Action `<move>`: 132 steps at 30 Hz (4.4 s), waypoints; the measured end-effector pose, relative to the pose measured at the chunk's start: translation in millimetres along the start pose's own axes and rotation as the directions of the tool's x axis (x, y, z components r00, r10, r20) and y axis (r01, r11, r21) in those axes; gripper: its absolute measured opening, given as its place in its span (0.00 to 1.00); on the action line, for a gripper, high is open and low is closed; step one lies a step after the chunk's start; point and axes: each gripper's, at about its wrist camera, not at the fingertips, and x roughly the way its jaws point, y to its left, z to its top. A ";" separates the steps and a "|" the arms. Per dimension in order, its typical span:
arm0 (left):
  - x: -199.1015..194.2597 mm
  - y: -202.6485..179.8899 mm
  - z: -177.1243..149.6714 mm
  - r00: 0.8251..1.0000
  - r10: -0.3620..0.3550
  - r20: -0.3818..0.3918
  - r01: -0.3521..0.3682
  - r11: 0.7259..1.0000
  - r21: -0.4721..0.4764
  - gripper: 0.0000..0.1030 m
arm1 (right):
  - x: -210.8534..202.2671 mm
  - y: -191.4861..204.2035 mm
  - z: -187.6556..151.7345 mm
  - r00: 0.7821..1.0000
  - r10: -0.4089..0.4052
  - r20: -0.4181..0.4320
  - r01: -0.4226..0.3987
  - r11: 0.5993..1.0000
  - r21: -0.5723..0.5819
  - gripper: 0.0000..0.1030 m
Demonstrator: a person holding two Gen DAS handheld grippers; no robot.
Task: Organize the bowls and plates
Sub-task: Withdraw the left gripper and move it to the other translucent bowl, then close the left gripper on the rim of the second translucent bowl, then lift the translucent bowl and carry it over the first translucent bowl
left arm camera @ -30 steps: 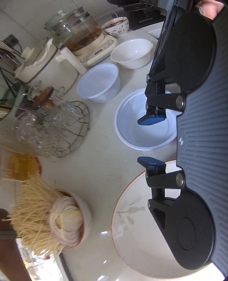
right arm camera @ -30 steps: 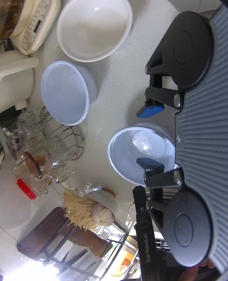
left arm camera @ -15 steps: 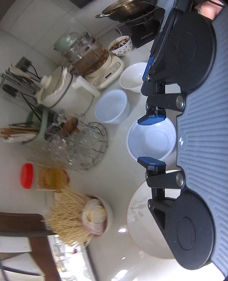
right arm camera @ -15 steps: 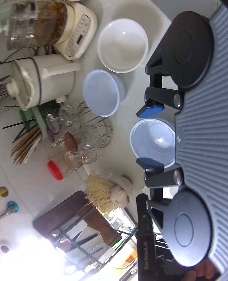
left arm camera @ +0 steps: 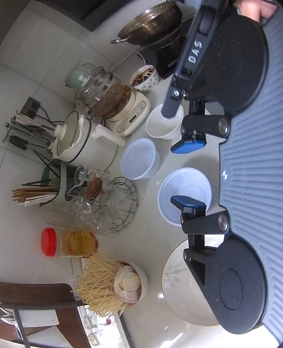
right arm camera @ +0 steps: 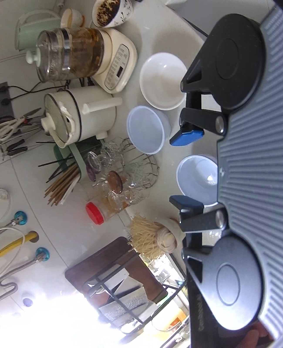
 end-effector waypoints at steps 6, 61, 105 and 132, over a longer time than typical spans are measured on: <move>1.6 -8.2 -1.7 1.000 -0.028 -0.009 0.028 0.999 0.024 0.47 | -18.1 -2.5 0.7 0.999 -0.032 0.033 0.032 0.999 -0.005 0.52; 145.0 8.6 22.4 0.982 0.080 -0.171 -0.096 0.991 -0.090 0.47 | 55.7 -88.8 40.1 0.995 -0.081 -0.050 0.081 0.997 0.006 0.52; 251.0 26.4 61.7 0.974 -0.021 -0.224 -0.048 0.954 -0.297 0.28 | 205.1 -129.4 73.7 0.955 0.004 -0.297 -0.005 1.000 -0.002 0.26; 206.7 20.2 63.0 0.976 -0.064 -0.206 0.007 0.963 -0.268 0.08 | 157.5 -114.1 70.8 0.971 0.034 -0.235 -0.028 0.999 0.025 0.12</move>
